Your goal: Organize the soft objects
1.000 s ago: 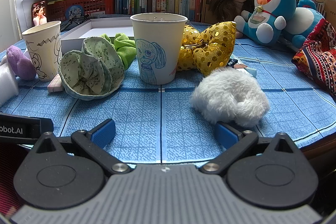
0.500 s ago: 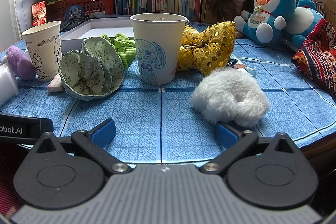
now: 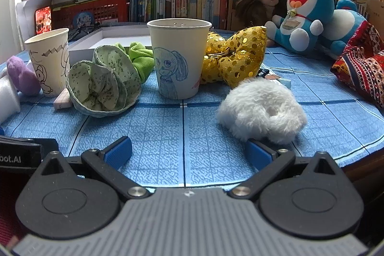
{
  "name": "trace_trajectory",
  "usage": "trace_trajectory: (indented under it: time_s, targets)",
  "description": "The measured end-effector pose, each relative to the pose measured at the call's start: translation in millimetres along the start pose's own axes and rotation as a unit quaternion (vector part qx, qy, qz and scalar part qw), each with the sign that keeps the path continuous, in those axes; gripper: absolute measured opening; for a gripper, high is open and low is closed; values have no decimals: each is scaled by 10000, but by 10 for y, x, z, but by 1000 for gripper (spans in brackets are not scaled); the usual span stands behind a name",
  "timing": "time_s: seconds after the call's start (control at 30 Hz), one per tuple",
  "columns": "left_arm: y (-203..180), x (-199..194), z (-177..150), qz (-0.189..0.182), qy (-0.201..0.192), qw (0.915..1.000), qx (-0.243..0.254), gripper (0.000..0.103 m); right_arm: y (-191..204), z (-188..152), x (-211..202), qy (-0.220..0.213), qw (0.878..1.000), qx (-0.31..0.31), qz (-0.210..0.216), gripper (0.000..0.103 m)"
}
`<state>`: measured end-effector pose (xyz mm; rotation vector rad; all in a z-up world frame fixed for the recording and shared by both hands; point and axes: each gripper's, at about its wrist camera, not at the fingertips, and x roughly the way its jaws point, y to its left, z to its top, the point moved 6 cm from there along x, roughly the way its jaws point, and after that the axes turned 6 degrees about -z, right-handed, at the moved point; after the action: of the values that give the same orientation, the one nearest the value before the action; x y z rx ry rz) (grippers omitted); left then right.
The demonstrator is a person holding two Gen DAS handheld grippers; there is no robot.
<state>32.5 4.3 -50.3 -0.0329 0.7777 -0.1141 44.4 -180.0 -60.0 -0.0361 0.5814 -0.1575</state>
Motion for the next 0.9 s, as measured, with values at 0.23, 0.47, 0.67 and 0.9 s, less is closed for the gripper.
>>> trace_trajectory:
  time_s: [0.23,0.47,0.67,0.9]
  targets:
    - [19,-24,2,-40,-138,9999,7,101,-4,42,-39,-200,9995,158,161,103]
    - [47,-308,124,-478,-593,9971,7,97,-79,198,-346,-1044,9940,81,323,103]
    - [136,-600,260,-244,-1273,9913,246,99,-305,347,-376,-1368,9904,197,71,103]
    - [438,-604,331,28,-1476,9890,-55,101,-549,369,-262,-1319,9905,315,-244,103]
